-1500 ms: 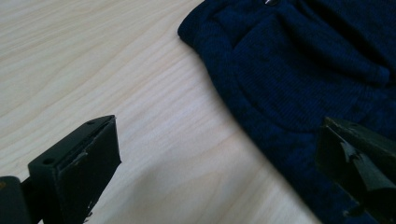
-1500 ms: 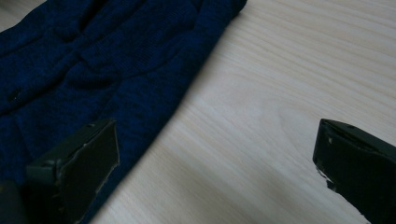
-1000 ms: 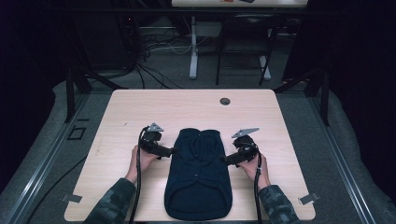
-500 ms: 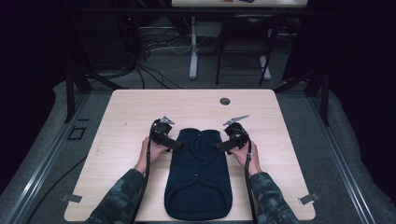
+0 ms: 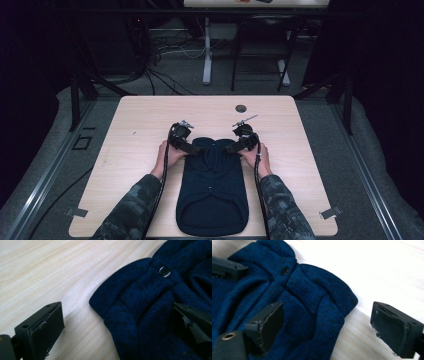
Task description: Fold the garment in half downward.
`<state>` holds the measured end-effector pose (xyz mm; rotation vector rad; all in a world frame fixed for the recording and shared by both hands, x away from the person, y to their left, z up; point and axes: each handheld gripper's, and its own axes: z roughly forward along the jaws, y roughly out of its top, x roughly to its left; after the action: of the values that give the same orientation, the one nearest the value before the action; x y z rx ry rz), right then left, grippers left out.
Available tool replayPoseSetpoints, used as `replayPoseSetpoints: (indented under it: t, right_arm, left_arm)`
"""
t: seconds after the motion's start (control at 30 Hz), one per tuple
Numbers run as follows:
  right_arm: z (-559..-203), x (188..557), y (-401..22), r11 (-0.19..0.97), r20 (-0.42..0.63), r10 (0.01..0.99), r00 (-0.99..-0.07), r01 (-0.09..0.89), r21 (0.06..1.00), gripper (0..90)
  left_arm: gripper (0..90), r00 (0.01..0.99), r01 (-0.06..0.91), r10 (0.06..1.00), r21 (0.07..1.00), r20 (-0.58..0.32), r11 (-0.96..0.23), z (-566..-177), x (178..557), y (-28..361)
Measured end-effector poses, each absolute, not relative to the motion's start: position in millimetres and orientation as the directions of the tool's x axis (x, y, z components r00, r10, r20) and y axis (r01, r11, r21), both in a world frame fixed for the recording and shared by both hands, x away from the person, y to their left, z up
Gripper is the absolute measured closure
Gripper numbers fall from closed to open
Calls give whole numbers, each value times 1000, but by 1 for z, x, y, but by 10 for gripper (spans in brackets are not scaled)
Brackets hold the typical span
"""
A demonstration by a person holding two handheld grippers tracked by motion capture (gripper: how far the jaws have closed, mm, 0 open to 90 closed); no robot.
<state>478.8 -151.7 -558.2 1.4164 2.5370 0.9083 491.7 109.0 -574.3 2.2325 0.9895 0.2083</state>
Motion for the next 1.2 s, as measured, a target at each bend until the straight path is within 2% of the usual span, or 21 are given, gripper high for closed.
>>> replayPoseSetpoints:
  t: [0.13, 0.23, 0.3, 0.53, 0.7, 0.77, 0.83, 1.0, 1.2]
  right_arm:
    - [-561, 481, -149, 410, 168, 807, -566, 743, 529, 161]
    - [-562, 481, -146, 450, 142, 797, -587, 735, 507, 226]
    - [-562, 480, -143, 449, 132, 799, -587, 727, 519, 293]
    - [-564, 474, -144, 443, 123, 791, -599, 700, 560, 427]
    - [-565, 470, -146, 442, 121, 785, -607, 686, 578, 529]
    - [-565, 469, -146, 434, 131, 784, -607, 686, 584, 559]
    - [-566, 469, -148, 428, 142, 778, -612, 683, 592, 575]
    - [-569, 465, -153, 409, 165, 770, -616, 676, 613, 631]
    - [-568, 462, -151, 417, 143, 777, -614, 671, 613, 653]
  left_arm:
    - [14, 703, 598, 705, 616, -95, -513, -575, 491, 105]
    - [30, 706, 593, 703, 610, -81, -525, -576, 490, 103]
    - [37, 709, 589, 702, 606, -70, -535, -576, 490, 102]
    - [65, 695, 586, 717, 617, -49, -525, -576, 484, 99]
    - [171, 696, 576, 716, 637, -54, -512, -575, 477, 98]
    - [239, 705, 570, 707, 644, -64, -510, -574, 474, 98]
    - [295, 700, 565, 711, 654, -59, -502, -575, 472, 98]
    - [354, 698, 557, 712, 684, -77, -471, -576, 468, 100]
    - [472, 690, 553, 716, 711, -100, -434, -578, 466, 103]
